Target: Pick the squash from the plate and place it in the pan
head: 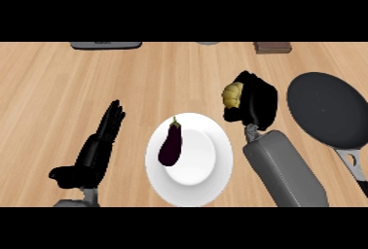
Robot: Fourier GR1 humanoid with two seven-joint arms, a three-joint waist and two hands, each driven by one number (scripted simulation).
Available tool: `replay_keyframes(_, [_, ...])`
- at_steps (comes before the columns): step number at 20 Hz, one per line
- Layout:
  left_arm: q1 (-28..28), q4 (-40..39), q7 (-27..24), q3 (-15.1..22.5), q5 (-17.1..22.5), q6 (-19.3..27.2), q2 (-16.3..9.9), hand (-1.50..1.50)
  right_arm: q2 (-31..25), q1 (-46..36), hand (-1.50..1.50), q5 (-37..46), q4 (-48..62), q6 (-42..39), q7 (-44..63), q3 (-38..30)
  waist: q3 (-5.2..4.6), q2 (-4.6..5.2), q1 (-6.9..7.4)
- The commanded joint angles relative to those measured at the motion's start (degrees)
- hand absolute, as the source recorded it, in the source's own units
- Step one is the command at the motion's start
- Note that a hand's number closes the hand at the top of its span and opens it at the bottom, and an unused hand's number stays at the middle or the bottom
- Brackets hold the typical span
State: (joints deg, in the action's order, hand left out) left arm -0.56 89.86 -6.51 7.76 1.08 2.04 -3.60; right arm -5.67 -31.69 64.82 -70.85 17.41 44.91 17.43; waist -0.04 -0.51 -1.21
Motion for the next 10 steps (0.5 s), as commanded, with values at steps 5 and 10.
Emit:
replay_keyframes(5, [-0.96, 1.77, 1.76, 0.23, -0.62, 0.15, 0.23, 0.00, -2.65, 4.47, 1.50, 1.34, -12.20, 4.18, 5.29, -7.60, 0.05, 0.42, 1.10])
replay_keyframes(10, [2.04, 3.57, 1.43, 1.27, -1.02, -0.26, 0.36, 0.00, -4.48, 11.29, 1.50, -2.21, -16.25, 10.22, 1.69, -12.47, 0.06, 0.43, 1.14])
